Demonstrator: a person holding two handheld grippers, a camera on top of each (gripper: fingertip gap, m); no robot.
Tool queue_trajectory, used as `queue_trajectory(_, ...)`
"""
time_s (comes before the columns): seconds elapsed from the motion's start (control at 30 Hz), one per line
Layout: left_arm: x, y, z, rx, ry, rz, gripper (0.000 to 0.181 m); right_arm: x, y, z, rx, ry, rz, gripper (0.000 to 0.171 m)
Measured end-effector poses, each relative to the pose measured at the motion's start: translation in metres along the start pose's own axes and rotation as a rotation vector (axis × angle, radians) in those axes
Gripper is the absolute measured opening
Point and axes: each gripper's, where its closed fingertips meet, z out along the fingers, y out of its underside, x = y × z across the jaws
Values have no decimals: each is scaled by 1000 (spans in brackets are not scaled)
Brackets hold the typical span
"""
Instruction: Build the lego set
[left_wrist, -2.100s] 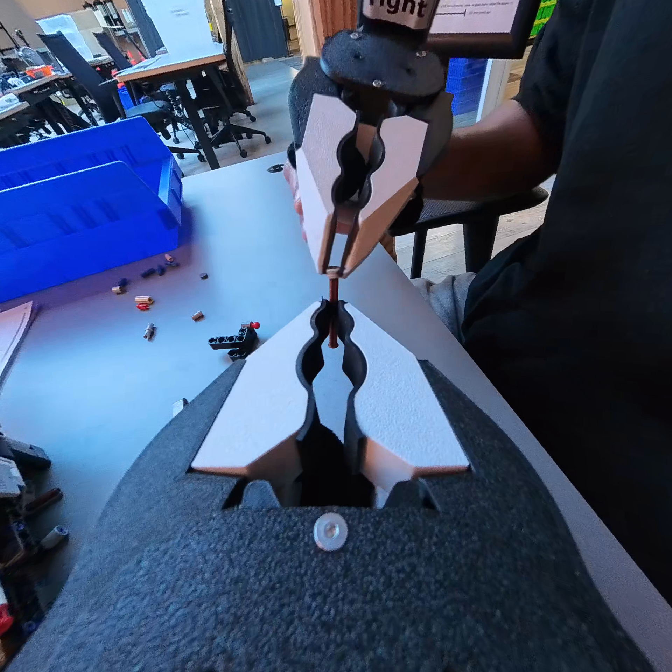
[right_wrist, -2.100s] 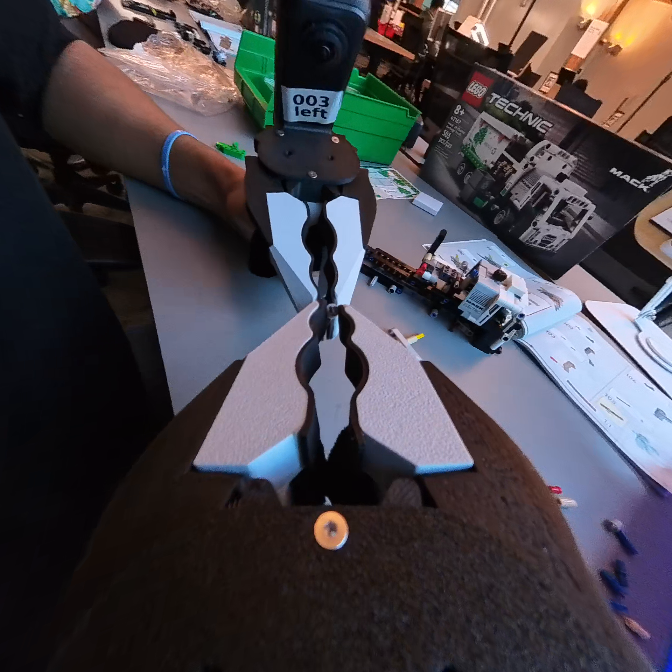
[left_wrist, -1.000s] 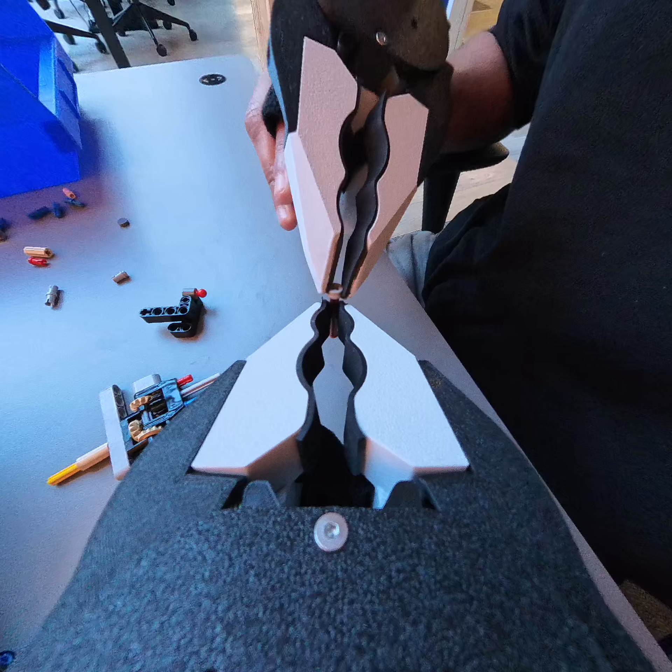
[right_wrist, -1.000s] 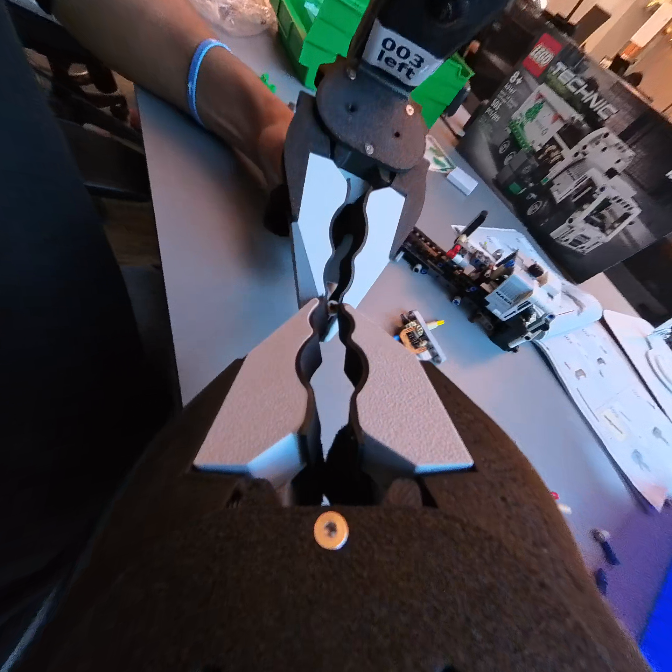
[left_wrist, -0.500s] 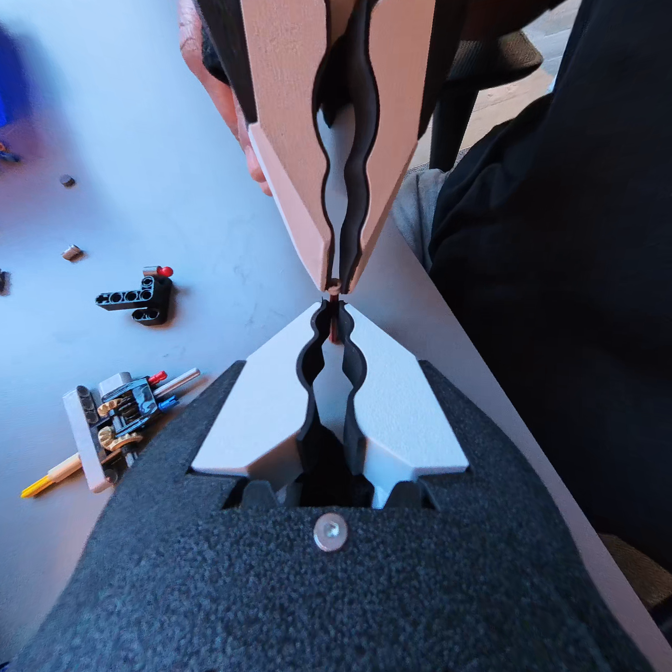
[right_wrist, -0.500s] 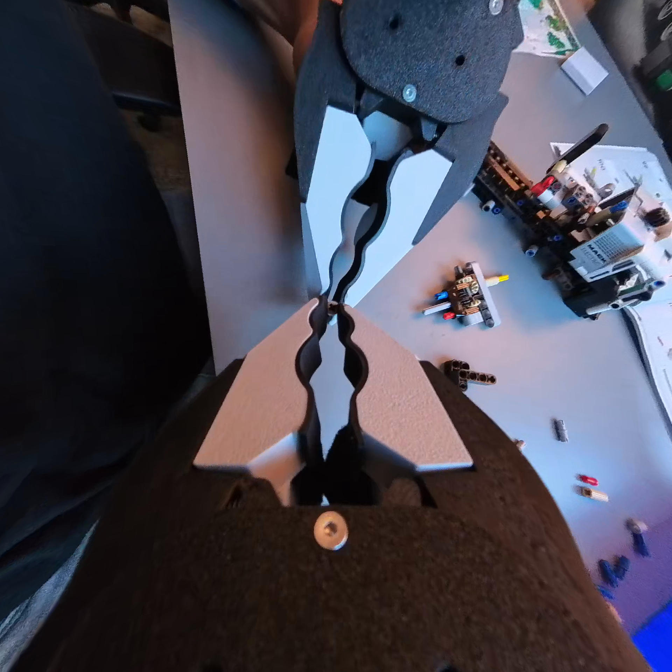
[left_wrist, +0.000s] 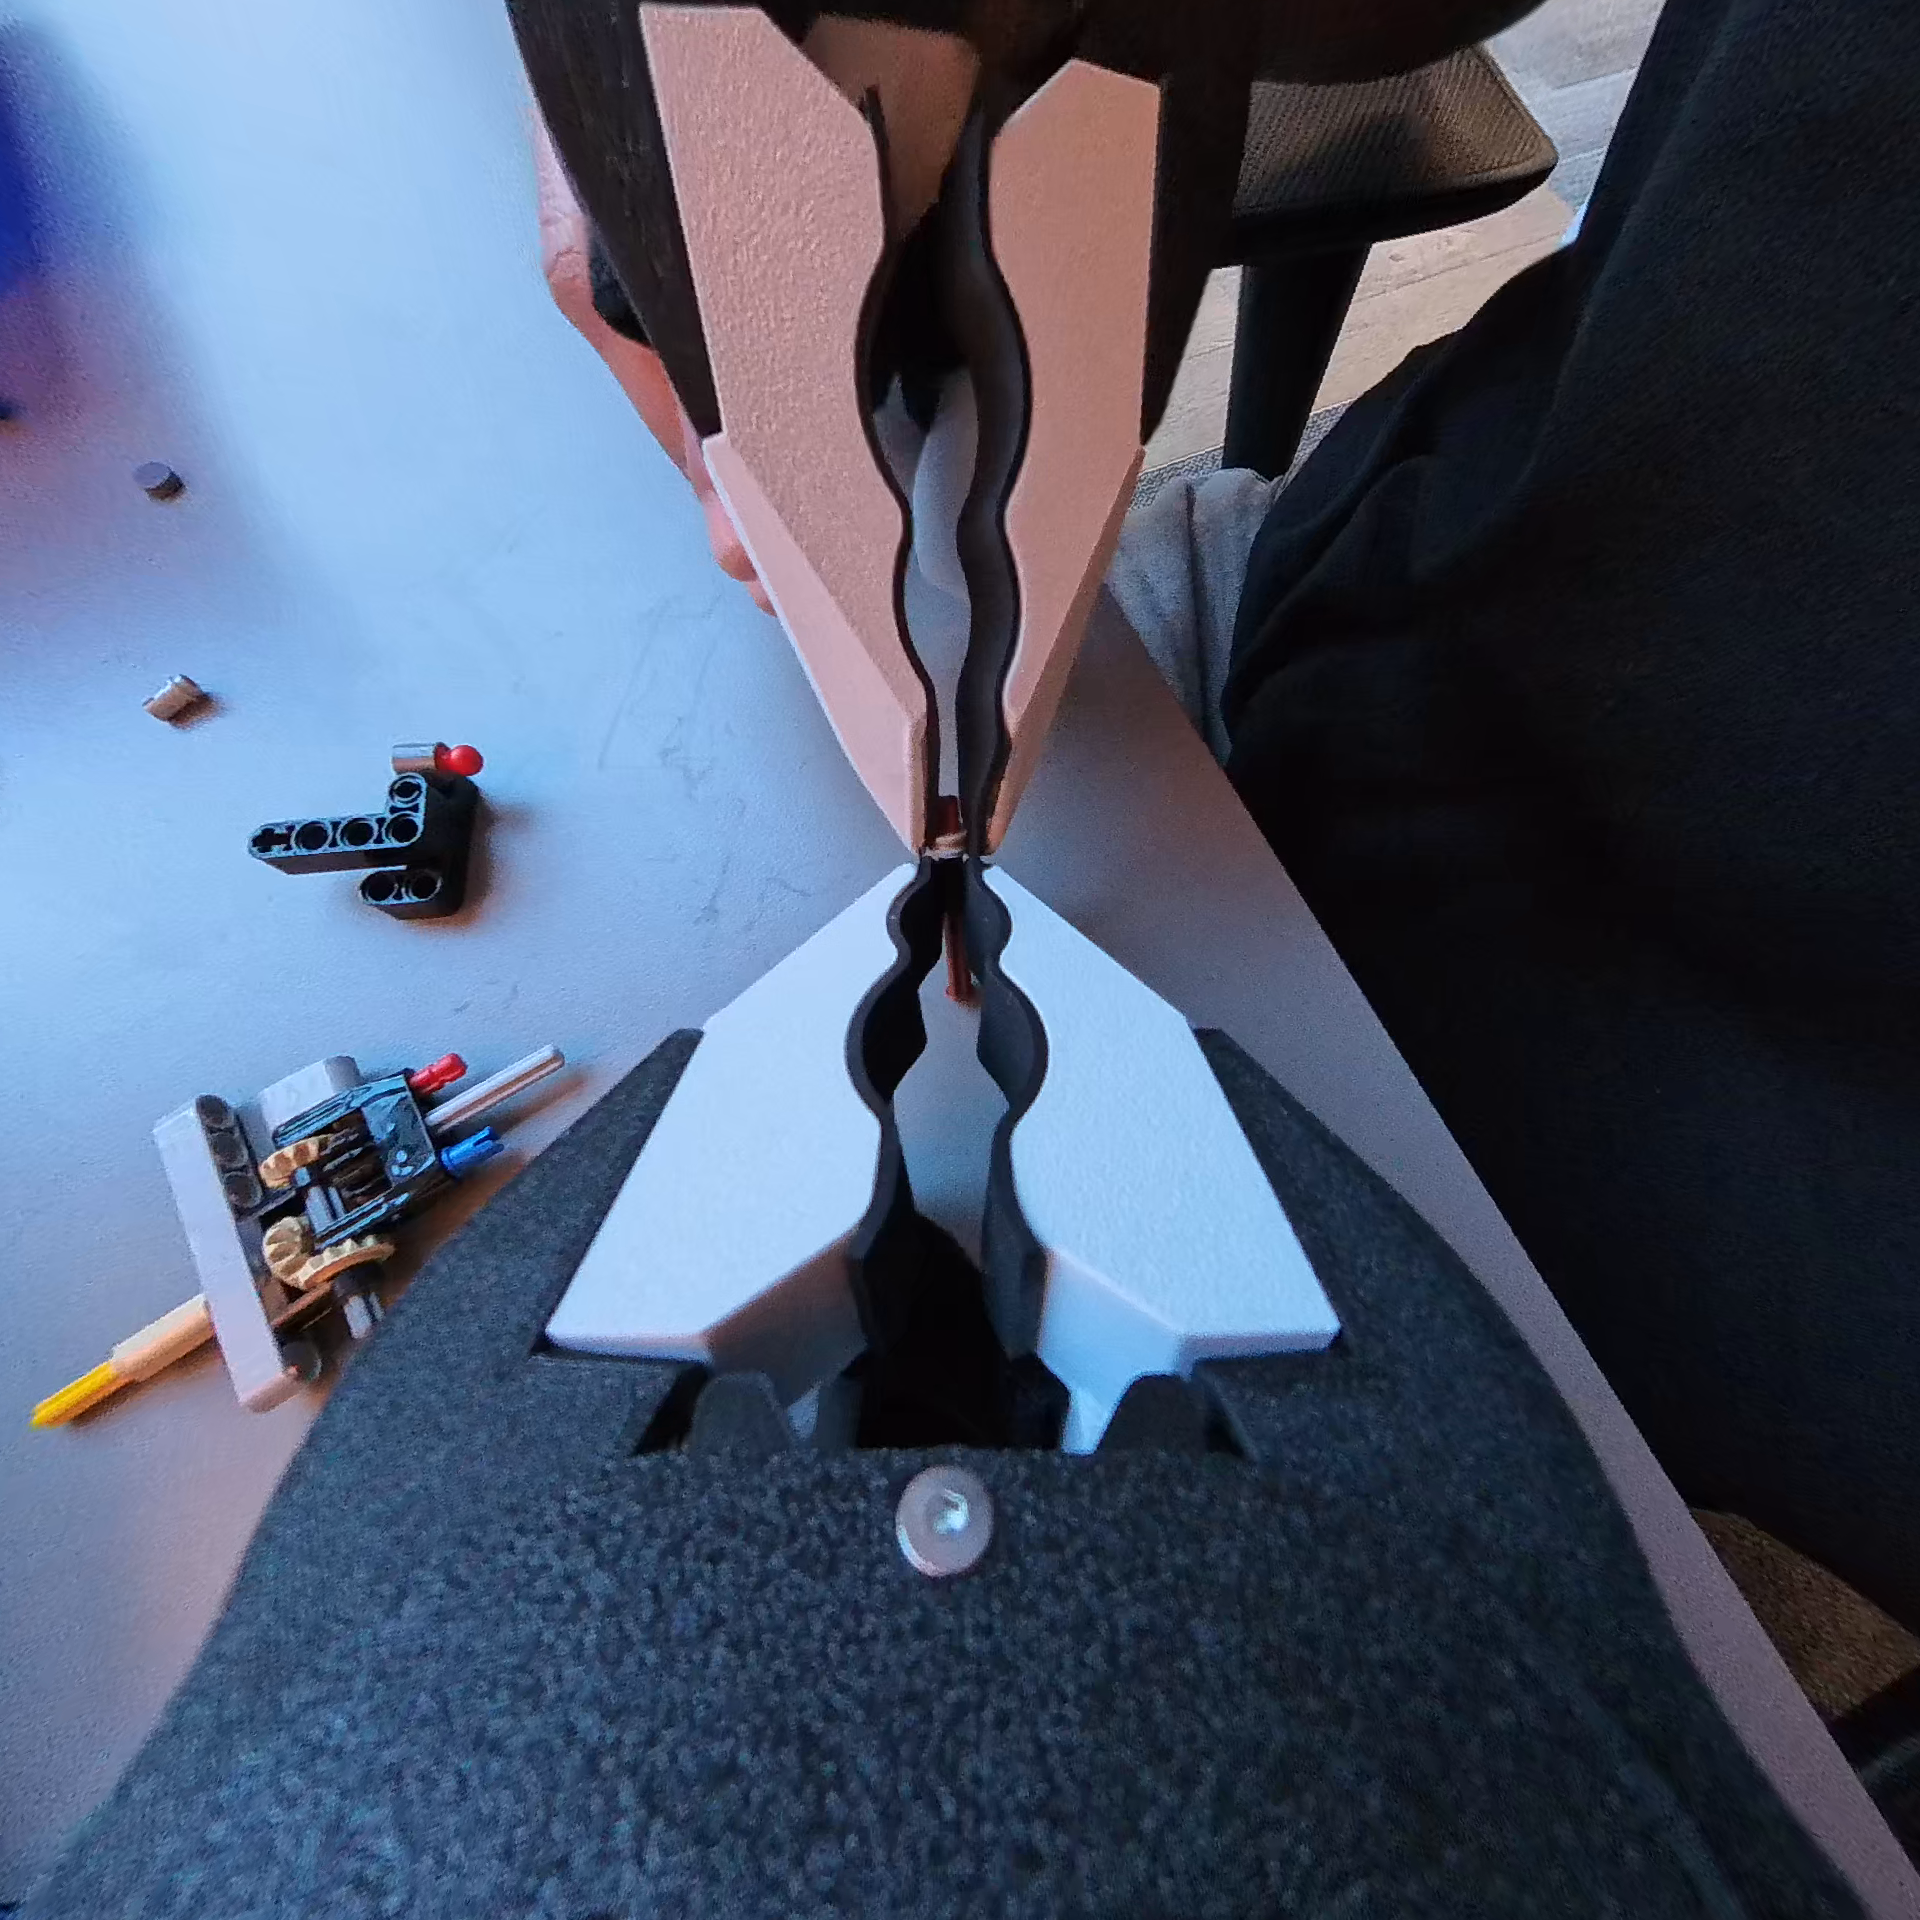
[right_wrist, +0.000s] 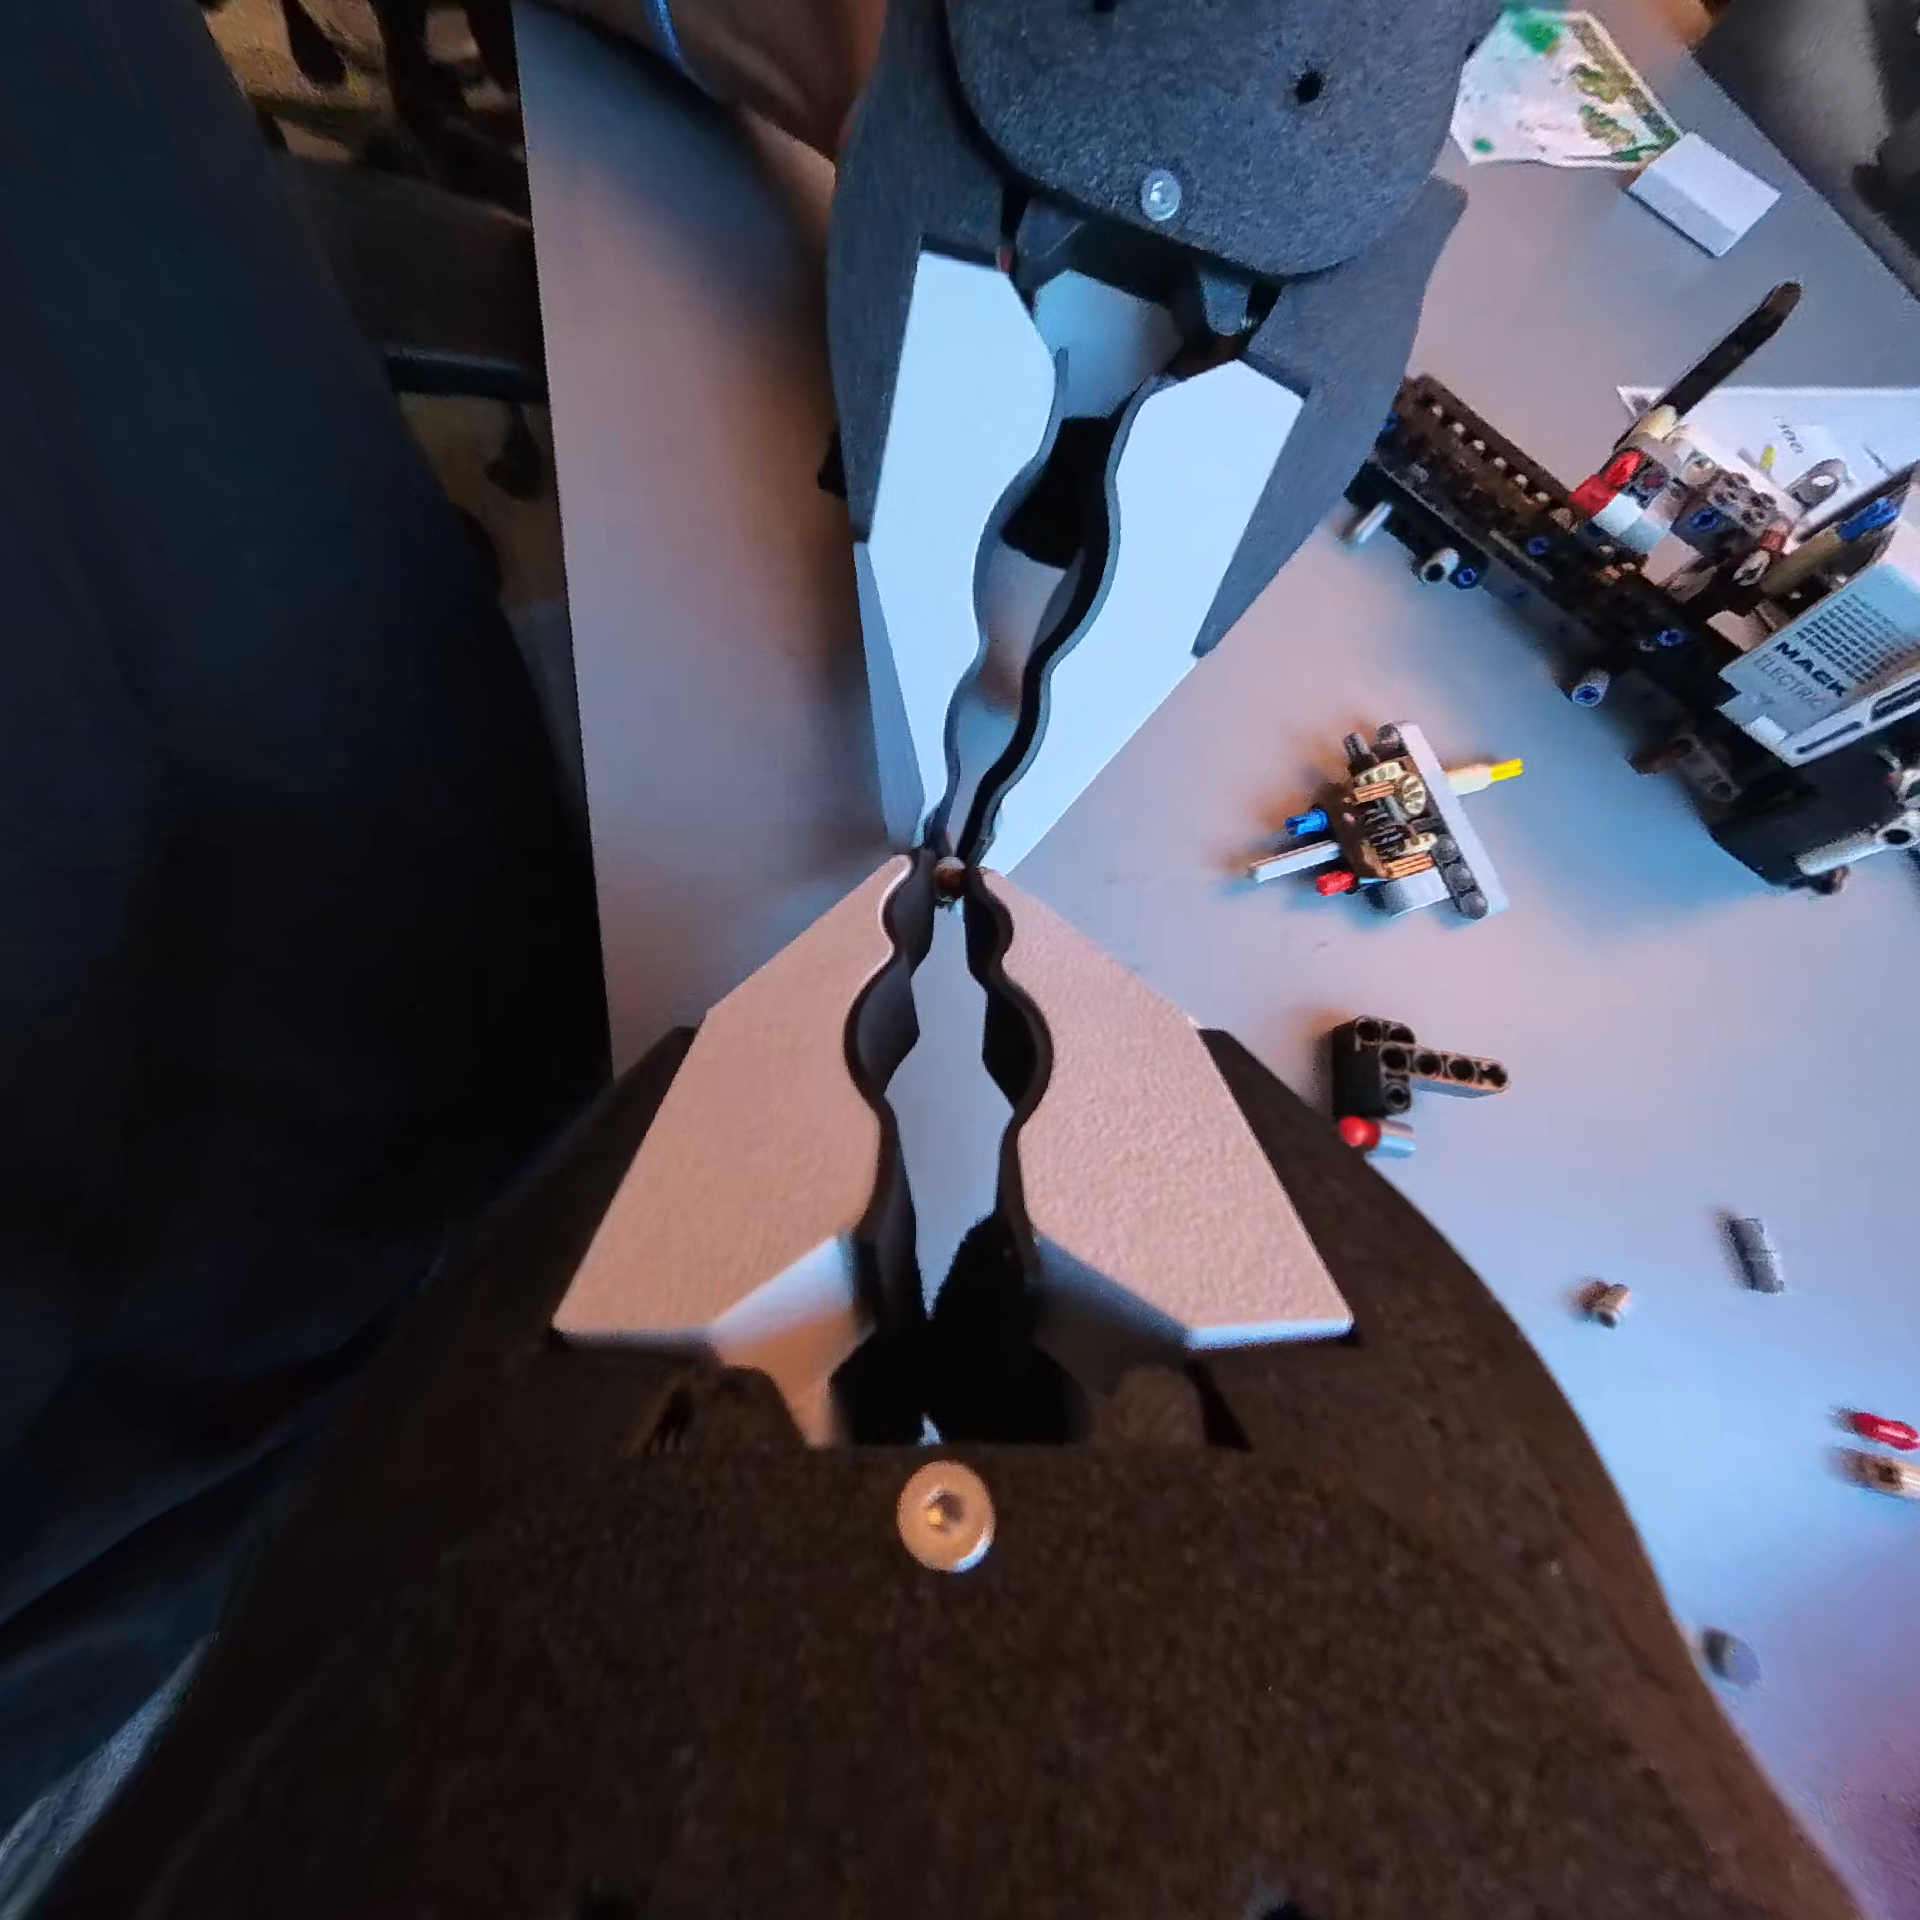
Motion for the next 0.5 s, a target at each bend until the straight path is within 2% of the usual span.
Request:
queue_trajectory(0.03, 0, -1, 0, 4, 1, -2, 1, 0, -2, 0, 23, 3, 10, 5)
queue_trajectory(0.17, -4, -10, -9, 88, -6, -27, 1, 7, -14, -7, 111, 43, 74, 7)
queue_trajectory(0.23, -11, -18, -18, 166, -34, -74, 1, 17, -21, -15, 143, 106, 93, 22)
queue_trajectory(0.3, -22, -26, -32, 263, -55, -162, 1, 29, -30, -24, 186, 197, 96, 29)
queue_trajectory(0.37, -32, -31, -45, 356, -37, -301, 1, 36, -32, -23, 141, 295, 49, 35)
queue_trajectory(0.5, -44, -36, -59, 512, 109, -609, 0, 48, -40, -15, -17, 450, -115, 52)
